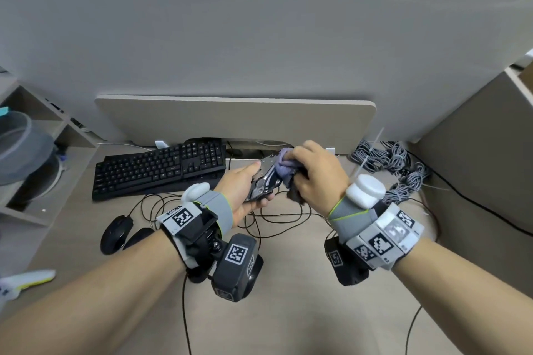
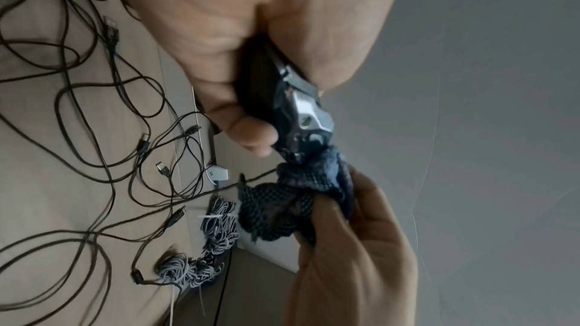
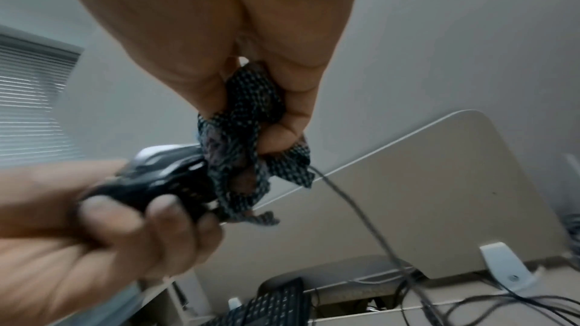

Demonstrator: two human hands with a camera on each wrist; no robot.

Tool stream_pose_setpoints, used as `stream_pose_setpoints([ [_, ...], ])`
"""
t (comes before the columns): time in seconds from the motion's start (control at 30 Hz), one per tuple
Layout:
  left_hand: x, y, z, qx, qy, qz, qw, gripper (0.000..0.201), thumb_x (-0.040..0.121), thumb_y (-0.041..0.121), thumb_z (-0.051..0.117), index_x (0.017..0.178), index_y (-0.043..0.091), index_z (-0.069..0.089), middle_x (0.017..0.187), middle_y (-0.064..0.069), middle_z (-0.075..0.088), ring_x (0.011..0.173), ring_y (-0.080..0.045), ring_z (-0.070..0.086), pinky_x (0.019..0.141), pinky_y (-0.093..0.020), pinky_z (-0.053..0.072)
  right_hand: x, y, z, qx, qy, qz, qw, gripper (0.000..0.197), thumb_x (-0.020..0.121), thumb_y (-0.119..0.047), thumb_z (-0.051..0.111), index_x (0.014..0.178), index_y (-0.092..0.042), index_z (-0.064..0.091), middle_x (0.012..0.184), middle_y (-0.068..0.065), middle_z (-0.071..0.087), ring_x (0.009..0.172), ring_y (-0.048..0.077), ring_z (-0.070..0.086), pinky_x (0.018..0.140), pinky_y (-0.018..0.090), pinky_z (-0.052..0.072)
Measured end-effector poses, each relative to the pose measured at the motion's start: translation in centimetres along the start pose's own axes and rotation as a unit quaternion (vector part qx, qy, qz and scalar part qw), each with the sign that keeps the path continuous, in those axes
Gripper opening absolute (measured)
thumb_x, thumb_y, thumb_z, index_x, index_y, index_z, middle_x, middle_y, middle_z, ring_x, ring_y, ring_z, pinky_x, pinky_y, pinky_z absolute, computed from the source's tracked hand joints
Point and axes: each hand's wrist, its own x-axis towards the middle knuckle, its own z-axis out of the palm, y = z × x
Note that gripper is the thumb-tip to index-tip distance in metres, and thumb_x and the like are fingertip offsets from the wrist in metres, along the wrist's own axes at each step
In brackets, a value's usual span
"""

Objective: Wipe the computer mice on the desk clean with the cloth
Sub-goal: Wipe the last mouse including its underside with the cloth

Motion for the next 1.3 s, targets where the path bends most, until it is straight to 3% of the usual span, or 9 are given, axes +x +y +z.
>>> stream_pose_setpoints([
  [0.13, 0.1, -0.1, 0.0, 0.002, -0.008, -0.009, 1.000, 0.030, 0.101, 0.030, 0.049, 0.107, 0.003, 0.062, 0.075, -0.013, 0.064, 0.047, -0.020, 0.060, 0.036, -0.021, 0.040, -1.0, -0.3, 0.3, -0.013, -0.079, -0.054, 0.995, 0.036, 0.064, -0.017, 0.036, 0.089, -0.011, 0.062, 0.088, 0.009, 0.054, 0.080, 0.032, 0.055, 0.063, 0.036, 0.046],
  [0.23, 0.0, -0.4, 0.1, 0.001, -0.011, -0.021, 1.000, 0.033, 0.101, 0.029, 0.048, 0.113, 0.000, 0.058, 0.076, -0.014, 0.062, 0.043, -0.019, 0.059, 0.034, -0.019, 0.039, 0.3, 0.6, -0.7, -0.015, -0.017, 0.019, 1.000, 0.034, 0.064, -0.016, 0.037, 0.086, -0.010, 0.062, 0.082, 0.008, 0.053, 0.077, 0.033, 0.056, 0.062, 0.035, 0.042],
  [0.37, 0.3, -0.4, 0.0, -0.019, -0.009, -0.021, 1.000, 0.035, 0.099, 0.031, 0.050, 0.114, 0.002, 0.062, 0.094, -0.022, 0.069, 0.069, -0.028, 0.066, 0.054, -0.032, 0.057, -2.0, -1.6, 1.2, -0.012, -0.094, -0.074, 0.993, 0.030, 0.068, -0.018, 0.039, 0.088, -0.012, 0.059, 0.088, 0.007, 0.054, 0.078, 0.025, 0.051, 0.062, 0.034, 0.040],
  [0.5, 0.3, -0.3, 0.0, -0.014, -0.010, -0.021, 1.000, 0.032, 0.101, 0.030, 0.046, 0.106, 0.002, 0.060, 0.078, -0.016, 0.063, 0.049, -0.021, 0.060, 0.036, -0.021, 0.042, 0.1, -0.1, 0.2, 0.001, -0.032, 0.004, 0.999, 0.031, 0.062, -0.010, 0.041, 0.085, -0.009, 0.062, 0.081, 0.001, 0.049, 0.076, 0.031, 0.054, 0.060, 0.029, 0.035],
  [0.67, 0.4, -0.4, -0.2, -0.023, -0.003, -0.022, 0.999, 0.029, 0.100, 0.030, 0.050, 0.103, 0.004, 0.063, 0.085, -0.017, 0.067, 0.064, -0.024, 0.064, 0.047, -0.027, 0.052, -1.4, -1.6, 1.1, -0.009, -0.104, -0.070, 0.992, 0.034, 0.066, -0.021, 0.037, 0.087, -0.011, 0.062, 0.089, 0.009, 0.054, 0.078, 0.031, 0.054, 0.061, 0.032, 0.043],
  [0.8, 0.3, -0.5, -0.3, 0.001, 0.000, -0.012, 1.000, 0.029, 0.101, 0.028, 0.048, 0.105, 0.001, 0.059, 0.076, -0.015, 0.062, 0.044, -0.020, 0.060, 0.035, -0.020, 0.042, 0.1, 0.0, 0.3, -0.018, -0.007, 0.020, 1.000, 0.030, 0.064, -0.014, 0.041, 0.083, -0.010, 0.063, 0.080, 0.003, 0.048, 0.073, 0.032, 0.054, 0.059, 0.033, 0.038],
  [1.03, 0.0, -0.8, -0.3, 0.008, -0.001, -0.003, 1.000, 0.028, 0.101, 0.026, 0.048, 0.105, 0.000, 0.059, 0.075, -0.016, 0.062, 0.044, -0.021, 0.059, 0.035, -0.020, 0.039, -0.1, 0.2, 0.4, -0.024, -0.006, 0.021, 0.999, 0.027, 0.064, -0.019, 0.042, 0.082, -0.009, 0.061, 0.077, 0.000, 0.044, 0.073, 0.030, 0.053, 0.060, 0.027, 0.032],
  [1.17, -0.2, -0.7, -0.4, 0.010, -0.001, 0.014, 1.000, 0.028, 0.101, 0.026, 0.048, 0.099, 0.002, 0.061, 0.073, -0.015, 0.061, 0.048, -0.020, 0.057, 0.035, -0.020, 0.038, -1.2, -0.8, 1.3, -0.031, -0.068, -0.027, 0.997, 0.026, 0.063, -0.012, 0.047, 0.085, -0.012, 0.061, 0.083, 0.006, 0.052, 0.076, 0.029, 0.053, 0.060, 0.032, 0.041],
  [1.3, -0.4, -0.9, -0.2, 0.013, -0.011, 0.011, 1.000, 0.028, 0.101, 0.025, 0.047, 0.102, 0.000, 0.060, 0.076, -0.017, 0.063, 0.046, -0.022, 0.059, 0.036, -0.020, 0.041, 0.1, 0.3, 0.2, -0.047, 0.011, 0.042, 0.998, 0.026, 0.063, -0.017, 0.044, 0.083, -0.012, 0.061, 0.081, 0.006, 0.055, 0.077, 0.028, 0.055, 0.062, 0.030, 0.034],
])
